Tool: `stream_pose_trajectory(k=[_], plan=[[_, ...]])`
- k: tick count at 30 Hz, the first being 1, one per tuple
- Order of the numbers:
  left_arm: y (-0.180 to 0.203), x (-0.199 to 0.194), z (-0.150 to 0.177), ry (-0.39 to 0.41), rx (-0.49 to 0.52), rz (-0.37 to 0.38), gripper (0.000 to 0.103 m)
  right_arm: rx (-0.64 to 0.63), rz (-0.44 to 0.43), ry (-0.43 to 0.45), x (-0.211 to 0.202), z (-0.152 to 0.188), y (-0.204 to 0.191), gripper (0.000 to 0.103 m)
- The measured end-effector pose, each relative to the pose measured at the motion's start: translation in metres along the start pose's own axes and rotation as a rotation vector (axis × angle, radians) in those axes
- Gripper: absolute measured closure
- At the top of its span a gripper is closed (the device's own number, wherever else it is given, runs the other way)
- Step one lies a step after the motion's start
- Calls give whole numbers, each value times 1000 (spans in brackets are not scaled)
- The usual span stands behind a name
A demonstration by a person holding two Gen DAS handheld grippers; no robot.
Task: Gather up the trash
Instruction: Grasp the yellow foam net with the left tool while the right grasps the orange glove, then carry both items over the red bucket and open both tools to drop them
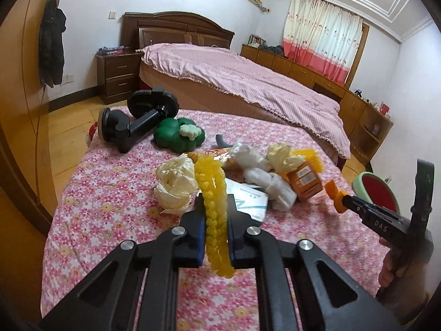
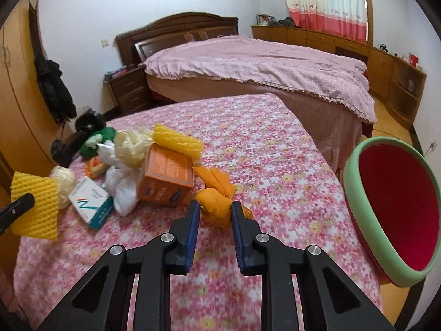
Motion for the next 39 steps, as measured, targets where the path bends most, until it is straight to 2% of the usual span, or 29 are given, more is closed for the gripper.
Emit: stream_pose_trajectory(k=[9,16,28,39], plan=[[32,-39,-8,43,43,33,91,48,-64,74,-54,7,3,81],[79,-48,-18,38,95,118,91,67,-39,149,-101,5,20,81],[190,-38,-26,7,216,259,91,152,53,237,-153,6,88,81],[296,-9,-18,-61,331,403,92,280,100,258,-161,11,160,81]])
Point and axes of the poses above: each gripper's, at about its wrist camera, not at the fingertips, and x roughly the way its jaws point, y to its right, z to its underside, the point moved 3 cm from there along x, roughly the way its jaws point, and after that the axes turned 12 degrees about -z, right-handed, at the moved point
